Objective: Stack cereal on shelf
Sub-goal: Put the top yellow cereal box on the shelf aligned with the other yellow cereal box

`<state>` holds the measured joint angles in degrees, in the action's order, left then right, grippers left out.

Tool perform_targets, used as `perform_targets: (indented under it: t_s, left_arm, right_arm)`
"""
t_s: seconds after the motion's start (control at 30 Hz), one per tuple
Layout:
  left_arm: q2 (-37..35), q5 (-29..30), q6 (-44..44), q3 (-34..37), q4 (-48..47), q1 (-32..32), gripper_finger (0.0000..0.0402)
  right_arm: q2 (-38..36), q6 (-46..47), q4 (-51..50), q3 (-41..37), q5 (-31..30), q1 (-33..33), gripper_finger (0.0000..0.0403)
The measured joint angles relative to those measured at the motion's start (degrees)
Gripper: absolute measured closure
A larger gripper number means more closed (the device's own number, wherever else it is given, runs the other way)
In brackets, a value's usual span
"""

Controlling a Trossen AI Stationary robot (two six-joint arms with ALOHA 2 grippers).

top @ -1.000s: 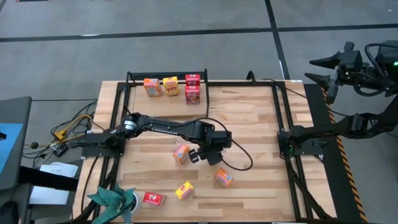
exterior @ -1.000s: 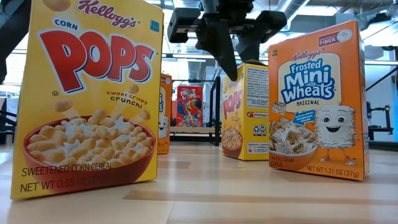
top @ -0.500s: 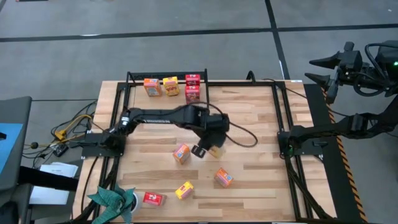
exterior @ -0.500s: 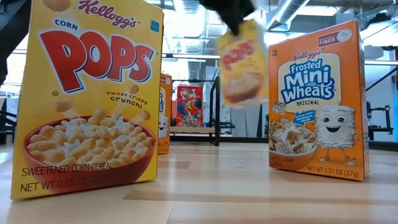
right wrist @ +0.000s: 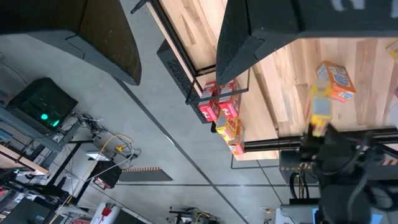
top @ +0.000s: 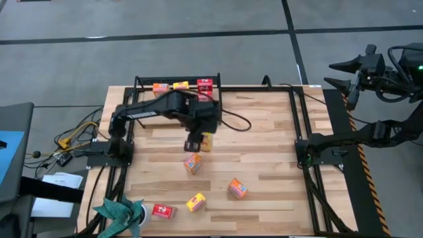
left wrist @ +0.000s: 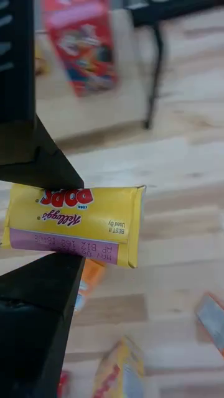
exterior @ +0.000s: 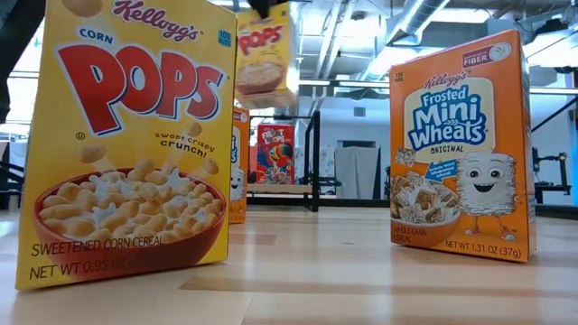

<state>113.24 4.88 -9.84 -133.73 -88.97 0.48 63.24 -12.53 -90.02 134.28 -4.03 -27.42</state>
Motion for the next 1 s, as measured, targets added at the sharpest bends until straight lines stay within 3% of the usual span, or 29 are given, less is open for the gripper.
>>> perform_targets:
  t_s: [0.17,0.33,0.6,0.77,1.0]
  left_arm:
    - [-5.4,0.6,1.4,4.1,-0.5,3.2,0.0246]
    - [-16.3,6.4,2.5,17.7,1.4,7.1,0.0246]
    - [-35.1,8.7,-5.5,49.0,31.3,15.6,0.0246]
    - [-37.0,7.2,-11.6,58.2,38.8,22.1,0.0246]
    - [-33.0,2.7,-18.7,59.1,39.9,29.1,0.0246]
  right_arm:
    - [0.0,0.0,0.0,0.0,0.0,0.0,0.0171]
    - [0.0,-0.2,0.0,0.0,0.0,0.0,0.0171]
    - [0.0,-1.5,0.0,0.0,0.0,0.0,0.0171]
    - [0.0,-1.4,0.0,0.0,-0.1,0.0,0.0171]
    - [0.1,0.8,0.1,0.0,-0.2,0.0,0.0171]
